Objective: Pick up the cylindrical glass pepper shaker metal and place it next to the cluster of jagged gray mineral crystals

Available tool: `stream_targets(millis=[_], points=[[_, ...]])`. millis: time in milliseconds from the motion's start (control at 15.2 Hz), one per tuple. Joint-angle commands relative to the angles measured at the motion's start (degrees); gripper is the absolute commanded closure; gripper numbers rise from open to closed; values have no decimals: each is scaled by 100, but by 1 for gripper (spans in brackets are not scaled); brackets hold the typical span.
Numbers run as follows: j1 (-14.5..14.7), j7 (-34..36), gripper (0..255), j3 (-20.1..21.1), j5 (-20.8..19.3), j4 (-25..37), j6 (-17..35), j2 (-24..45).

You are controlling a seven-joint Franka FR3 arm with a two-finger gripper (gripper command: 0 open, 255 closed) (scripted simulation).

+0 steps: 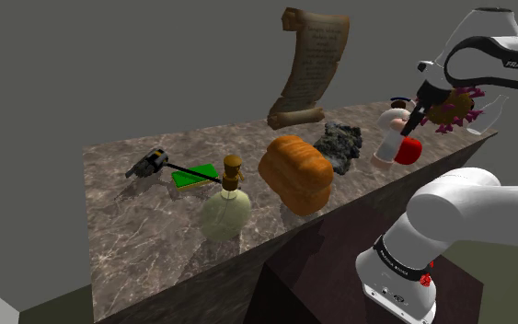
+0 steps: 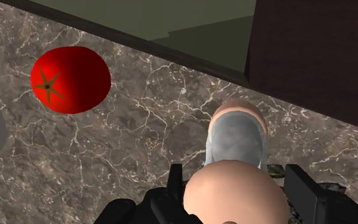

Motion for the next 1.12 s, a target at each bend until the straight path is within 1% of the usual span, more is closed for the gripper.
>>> stream_targets(millis=[0, 792, 1056], points=[[-29, 27, 255, -71, -76, -137, 137, -1], [-184, 199, 255, -623, -632, -859, 1074, 230], [-191, 210, 255, -658, -668, -894, 1131, 254]])
